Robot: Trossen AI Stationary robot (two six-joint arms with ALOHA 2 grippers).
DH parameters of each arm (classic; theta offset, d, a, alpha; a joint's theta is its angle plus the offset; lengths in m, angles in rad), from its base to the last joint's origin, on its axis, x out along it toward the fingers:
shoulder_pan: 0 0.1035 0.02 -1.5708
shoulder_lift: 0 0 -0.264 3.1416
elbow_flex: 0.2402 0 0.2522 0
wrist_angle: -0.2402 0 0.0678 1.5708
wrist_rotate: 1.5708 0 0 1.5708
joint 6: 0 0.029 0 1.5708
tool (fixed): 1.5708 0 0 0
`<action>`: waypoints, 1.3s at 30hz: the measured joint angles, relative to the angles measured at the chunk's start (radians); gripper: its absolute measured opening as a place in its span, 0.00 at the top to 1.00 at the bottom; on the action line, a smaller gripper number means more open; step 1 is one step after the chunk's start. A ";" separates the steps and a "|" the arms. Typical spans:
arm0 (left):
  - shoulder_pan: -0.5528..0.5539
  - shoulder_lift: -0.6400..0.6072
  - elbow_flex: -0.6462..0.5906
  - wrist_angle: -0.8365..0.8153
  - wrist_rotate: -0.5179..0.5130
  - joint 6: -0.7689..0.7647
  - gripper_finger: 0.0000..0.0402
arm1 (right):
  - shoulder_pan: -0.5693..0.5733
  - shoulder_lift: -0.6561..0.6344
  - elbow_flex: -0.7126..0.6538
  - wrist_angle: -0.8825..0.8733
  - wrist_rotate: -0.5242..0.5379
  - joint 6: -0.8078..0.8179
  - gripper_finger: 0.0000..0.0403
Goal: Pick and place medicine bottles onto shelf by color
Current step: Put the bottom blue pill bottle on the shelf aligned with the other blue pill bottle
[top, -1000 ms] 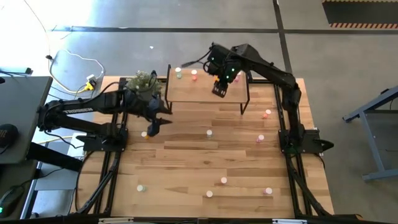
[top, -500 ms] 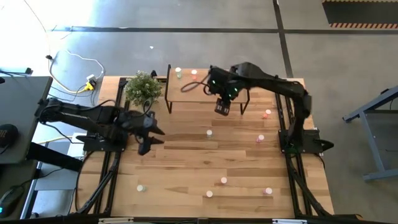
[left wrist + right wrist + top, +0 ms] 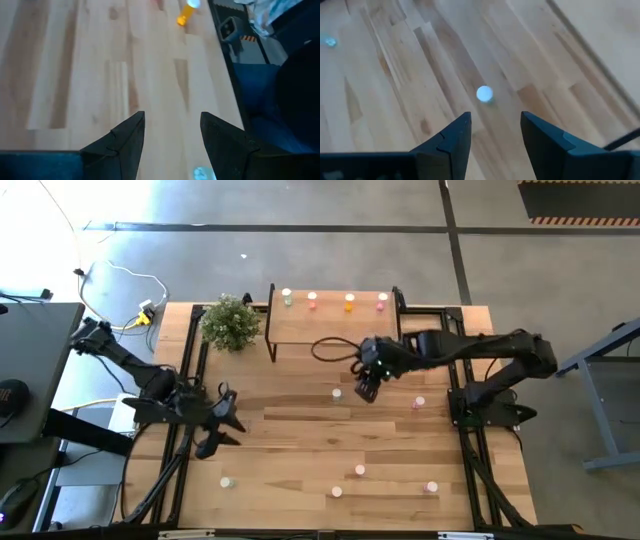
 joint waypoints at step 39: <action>-0.501 0.293 0.000 0.063 -0.165 -0.307 0.46 | 0.217 -0.014 -0.206 0.241 0.222 0.173 0.60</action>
